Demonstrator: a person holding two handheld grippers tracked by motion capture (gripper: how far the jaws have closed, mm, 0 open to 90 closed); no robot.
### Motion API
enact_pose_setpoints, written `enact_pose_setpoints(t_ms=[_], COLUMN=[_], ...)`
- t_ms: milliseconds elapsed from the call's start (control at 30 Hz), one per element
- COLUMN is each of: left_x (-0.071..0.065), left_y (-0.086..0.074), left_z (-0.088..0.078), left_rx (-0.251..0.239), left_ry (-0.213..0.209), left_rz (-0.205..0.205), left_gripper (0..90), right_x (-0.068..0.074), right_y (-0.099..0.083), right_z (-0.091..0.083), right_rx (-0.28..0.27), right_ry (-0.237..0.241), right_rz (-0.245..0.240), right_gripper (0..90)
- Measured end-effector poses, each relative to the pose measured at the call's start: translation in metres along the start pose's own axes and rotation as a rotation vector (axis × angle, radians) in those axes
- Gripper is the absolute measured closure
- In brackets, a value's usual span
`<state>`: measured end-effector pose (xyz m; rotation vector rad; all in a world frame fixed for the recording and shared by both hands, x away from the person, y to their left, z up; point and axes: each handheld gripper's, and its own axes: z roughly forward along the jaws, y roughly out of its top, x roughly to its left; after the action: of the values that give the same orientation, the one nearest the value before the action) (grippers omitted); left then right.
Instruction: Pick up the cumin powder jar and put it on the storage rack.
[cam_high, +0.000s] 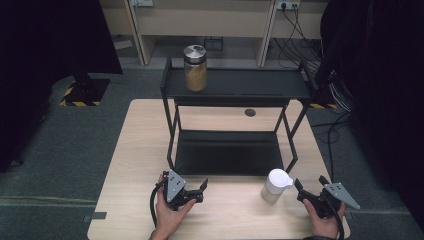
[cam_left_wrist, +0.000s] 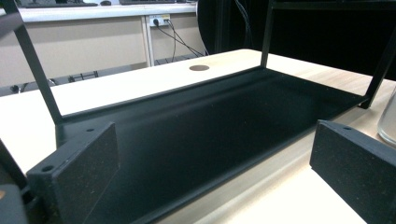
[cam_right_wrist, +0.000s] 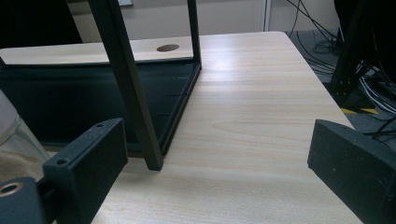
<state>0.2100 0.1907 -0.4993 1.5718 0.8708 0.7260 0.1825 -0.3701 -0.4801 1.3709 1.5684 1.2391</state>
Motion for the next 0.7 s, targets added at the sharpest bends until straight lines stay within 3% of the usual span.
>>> enact_pose_setpoints(t_ms=[267,367,700], left_x=[-0.001,0.0014,0.0038], left_y=[-0.0064,-0.0073,-0.0071], left_z=[0.0007,0.0015,0.0017], left_rx=[0.023,0.037,0.038], left_ry=[-0.013,-0.024,-0.026], left_rz=[-0.02,-0.048,-0.07], left_gripper=[0.8,0.8,0.7], right_x=[-0.0002,-0.0002,-0.0001], right_y=[0.0,0.0002,0.0004], right_z=[-0.0001,0.0001,0.0002], right_rx=[0.0,0.001,0.002], right_ry=[0.0,0.0,-0.001], right_rz=[0.003,0.002,0.003], right_gripper=[5.1,5.1,5.1])
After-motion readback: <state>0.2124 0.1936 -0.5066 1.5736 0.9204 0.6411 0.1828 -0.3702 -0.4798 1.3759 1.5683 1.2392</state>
